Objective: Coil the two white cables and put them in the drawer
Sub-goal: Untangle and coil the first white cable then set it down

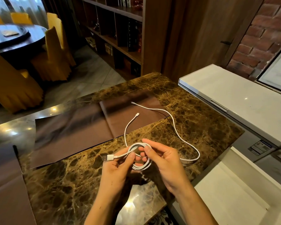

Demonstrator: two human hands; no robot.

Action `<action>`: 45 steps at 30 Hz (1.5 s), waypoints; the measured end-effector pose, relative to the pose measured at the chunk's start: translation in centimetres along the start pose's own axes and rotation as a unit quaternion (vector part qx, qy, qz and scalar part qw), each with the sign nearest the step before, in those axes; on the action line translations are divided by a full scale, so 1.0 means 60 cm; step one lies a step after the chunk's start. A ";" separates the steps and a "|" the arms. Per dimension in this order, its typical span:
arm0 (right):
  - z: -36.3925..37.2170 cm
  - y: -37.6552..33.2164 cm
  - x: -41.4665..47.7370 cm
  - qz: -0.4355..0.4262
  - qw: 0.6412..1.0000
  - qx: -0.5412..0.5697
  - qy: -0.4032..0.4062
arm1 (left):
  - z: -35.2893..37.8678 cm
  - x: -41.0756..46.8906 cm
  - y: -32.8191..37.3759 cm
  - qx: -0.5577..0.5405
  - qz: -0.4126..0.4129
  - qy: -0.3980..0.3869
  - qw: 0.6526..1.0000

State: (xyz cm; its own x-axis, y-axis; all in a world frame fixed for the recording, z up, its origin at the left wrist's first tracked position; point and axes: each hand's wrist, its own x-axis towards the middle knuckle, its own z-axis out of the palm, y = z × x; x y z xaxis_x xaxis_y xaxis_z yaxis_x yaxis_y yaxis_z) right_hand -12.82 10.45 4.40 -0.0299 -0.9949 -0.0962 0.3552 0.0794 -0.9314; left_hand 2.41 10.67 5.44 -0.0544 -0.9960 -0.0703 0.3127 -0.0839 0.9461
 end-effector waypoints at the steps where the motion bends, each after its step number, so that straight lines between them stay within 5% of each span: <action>1: 0.001 0.000 0.002 0.000 1.000 -0.013 -0.007 | -0.005 0.000 -0.001 0.000 0.008 0.013 1.000; 10: 0.034 0.015 0.021 0.027 0.997 -0.040 -0.061 | -0.075 0.004 -0.014 -0.002 0.035 0.060 0.998; 16: 0.088 0.056 0.066 0.025 0.992 -0.110 -0.064 | -0.155 0.014 -0.026 -0.037 -0.025 0.109 0.993; 25: 0.185 0.159 0.145 0.051 0.974 -0.214 -0.062 | -0.277 0.055 -0.039 -0.035 -0.054 0.251 0.966; 28: 0.211 0.192 0.157 0.065 0.963 -0.255 -0.050 | -0.294 0.038 -0.041 -0.094 -0.062 0.349 0.930; 31: 0.219 0.207 0.160 0.037 0.930 -0.359 -0.061 | -0.285 -0.008 -0.052 0.057 -0.006 0.428 0.902; 34: 0.222 0.205 0.155 -0.091 0.874 -0.469 -0.088 | -0.269 -0.028 -0.050 0.293 0.147 0.337 0.882; 36: 0.224 0.209 0.152 -0.154 0.835 -0.511 -0.135 | -0.268 -0.012 -0.046 0.456 0.196 0.230 0.837; 41: 0.222 0.225 0.147 -0.181 0.791 -0.561 -0.162 | -0.289 0.052 -0.030 0.687 0.091 0.005 0.721; 45: 0.217 0.230 0.126 -0.257 0.756 -0.589 -0.125 | -0.312 0.055 -0.040 0.754 0.060 -0.054 0.651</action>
State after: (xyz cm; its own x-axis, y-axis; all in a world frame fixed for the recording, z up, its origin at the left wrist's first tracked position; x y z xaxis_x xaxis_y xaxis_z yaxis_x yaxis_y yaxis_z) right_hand 4.04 3.25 -4.63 0.3492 -0.8818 0.3169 -0.7253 -0.4685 -0.5043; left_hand 19.22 7.01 -3.00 -0.2077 -0.9779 -0.0224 -0.9627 0.2003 0.1820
